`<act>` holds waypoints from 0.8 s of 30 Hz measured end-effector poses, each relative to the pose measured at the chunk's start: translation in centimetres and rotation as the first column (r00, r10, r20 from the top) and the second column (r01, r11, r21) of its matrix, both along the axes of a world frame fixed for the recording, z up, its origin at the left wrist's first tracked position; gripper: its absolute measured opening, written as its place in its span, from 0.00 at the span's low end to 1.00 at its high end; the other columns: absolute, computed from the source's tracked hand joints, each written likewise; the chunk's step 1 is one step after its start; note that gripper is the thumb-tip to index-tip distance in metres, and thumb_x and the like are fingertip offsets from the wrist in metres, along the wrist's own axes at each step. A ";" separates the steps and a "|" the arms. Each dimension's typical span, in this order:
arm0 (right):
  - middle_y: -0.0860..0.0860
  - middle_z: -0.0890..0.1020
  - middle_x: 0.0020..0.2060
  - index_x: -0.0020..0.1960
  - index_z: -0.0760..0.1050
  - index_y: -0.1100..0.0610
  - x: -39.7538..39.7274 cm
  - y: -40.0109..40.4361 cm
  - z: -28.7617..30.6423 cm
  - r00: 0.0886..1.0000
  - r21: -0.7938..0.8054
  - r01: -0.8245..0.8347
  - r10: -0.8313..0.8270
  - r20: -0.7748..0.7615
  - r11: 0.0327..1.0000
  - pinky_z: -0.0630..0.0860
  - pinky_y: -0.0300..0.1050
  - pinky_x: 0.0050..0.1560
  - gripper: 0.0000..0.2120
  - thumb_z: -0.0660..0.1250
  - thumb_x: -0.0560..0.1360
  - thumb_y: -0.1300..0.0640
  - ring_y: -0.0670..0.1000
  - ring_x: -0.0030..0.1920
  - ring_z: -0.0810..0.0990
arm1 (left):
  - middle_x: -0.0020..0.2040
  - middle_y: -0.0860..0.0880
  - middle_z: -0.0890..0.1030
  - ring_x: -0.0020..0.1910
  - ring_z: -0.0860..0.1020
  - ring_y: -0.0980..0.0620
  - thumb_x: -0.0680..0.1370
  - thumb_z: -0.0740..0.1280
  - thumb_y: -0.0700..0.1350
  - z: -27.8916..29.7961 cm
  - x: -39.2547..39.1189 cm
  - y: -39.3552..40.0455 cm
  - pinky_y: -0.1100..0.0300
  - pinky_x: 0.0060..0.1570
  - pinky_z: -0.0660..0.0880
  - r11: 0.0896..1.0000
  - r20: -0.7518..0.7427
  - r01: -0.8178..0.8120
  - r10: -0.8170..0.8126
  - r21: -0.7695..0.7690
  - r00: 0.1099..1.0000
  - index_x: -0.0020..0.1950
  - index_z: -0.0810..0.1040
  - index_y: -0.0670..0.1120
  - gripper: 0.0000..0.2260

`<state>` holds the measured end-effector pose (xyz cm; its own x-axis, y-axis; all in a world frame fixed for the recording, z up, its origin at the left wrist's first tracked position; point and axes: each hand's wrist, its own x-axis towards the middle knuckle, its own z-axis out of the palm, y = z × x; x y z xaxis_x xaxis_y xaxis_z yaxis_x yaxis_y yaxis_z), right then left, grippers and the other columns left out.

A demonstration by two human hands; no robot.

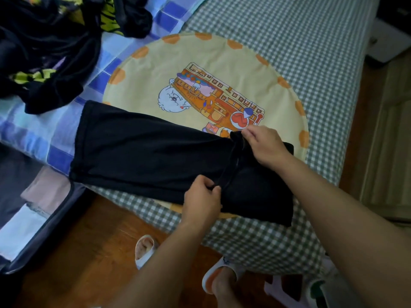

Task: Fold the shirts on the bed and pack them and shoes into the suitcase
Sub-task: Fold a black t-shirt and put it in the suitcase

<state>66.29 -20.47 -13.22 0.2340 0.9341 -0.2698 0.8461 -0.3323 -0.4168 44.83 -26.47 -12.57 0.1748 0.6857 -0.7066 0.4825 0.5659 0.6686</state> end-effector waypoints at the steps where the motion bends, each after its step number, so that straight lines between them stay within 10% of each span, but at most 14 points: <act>1: 0.55 0.77 0.37 0.39 0.69 0.57 0.1 -0.1 0.5 0.997 -0.023 -0.010 0.008 -0.078 1.000 0.64 0.51 0.41 0.17 0.57 0.85 0.52 0.59 0.41 0.74 | 0.45 0.47 0.79 0.40 0.82 0.50 0.83 0.66 0.46 -0.2 0.2 -0.2 0.46 0.43 0.83 0.999 0.028 -0.032 0.032 -0.014 0.999 0.50 0.73 0.47 0.04; 6: 0.54 0.79 0.47 0.46 0.73 0.56 -0.5 0.9 -1.6 0.980 -0.239 -0.170 0.190 0.065 0.956 0.72 0.55 0.54 0.15 0.55 0.85 0.49 0.58 0.50 0.75 | 0.39 0.46 0.77 0.44 0.81 0.40 0.81 0.68 0.40 -0.6 -0.7 -1.9 0.41 0.45 0.81 0.996 0.040 -0.054 0.057 -0.069 0.998 0.49 0.74 0.44 0.04; 10: 0.52 0.77 0.49 0.52 0.74 0.56 -1.4 -0.2 -3.8 0.948 0.126 -0.058 0.015 0.318 0.990 0.73 0.55 0.52 0.09 0.61 0.83 0.52 0.55 0.51 0.73 | 0.43 0.52 0.77 0.39 0.78 0.51 0.81 0.67 0.47 -0.2 -0.3 -2.8 0.51 0.37 0.79 0.963 -0.225 0.142 -0.089 0.229 0.970 0.51 0.70 0.51 0.05; 12: 0.53 0.77 0.52 0.54 0.76 0.58 -1.6 -1.8 -2.6 0.953 0.367 0.021 -0.130 0.273 0.930 0.73 0.54 0.53 0.07 0.62 0.82 0.55 0.56 0.52 0.73 | 0.48 0.53 0.73 0.42 0.75 0.53 0.80 0.66 0.46 0.1 0.2 -3.1 0.56 0.36 0.75 0.751 -0.457 0.406 -0.157 0.521 0.875 0.56 0.72 0.50 0.07; 15: 0.56 0.78 0.61 0.62 0.77 0.60 -1.6 -6.2 -0.6 0.957 0.484 -0.037 -0.108 0.268 0.874 0.70 0.54 0.65 0.12 0.60 0.83 0.57 0.58 0.62 0.74 | 0.66 0.44 0.74 0.65 0.74 0.42 0.79 0.67 0.45 -0.4 2.3 -3.0 0.47 0.61 0.75 0.395 -0.507 0.565 -0.250 0.725 0.825 0.71 0.74 0.46 0.20; 18: 0.56 0.68 0.76 0.75 0.68 0.56 -0.9 -10.8 -1.3 0.930 0.216 -0.069 -0.016 0.368 0.974 0.58 0.62 0.77 0.22 0.52 0.85 0.49 0.60 0.77 0.61 | 0.83 0.44 0.55 0.82 0.50 0.40 0.85 0.55 0.54 -2.5 4.6 -0.2 0.44 0.80 0.53 0.277 -0.616 0.737 -0.413 0.616 0.671 0.82 0.58 0.46 0.26; 24: 0.52 0.55 0.82 0.82 0.55 0.52 0.9 -12.9 -5.9 0.908 -0.117 0.093 -0.036 0.417 0.989 0.49 0.64 0.79 0.32 0.43 0.83 0.37 0.61 0.81 0.47 | 0.82 0.49 0.34 0.80 0.32 0.45 0.83 0.38 0.63 -7.7 5.4 4.0 0.45 0.79 0.39 0.125 -0.798 0.953 -0.523 0.277 0.300 0.82 0.36 0.50 0.31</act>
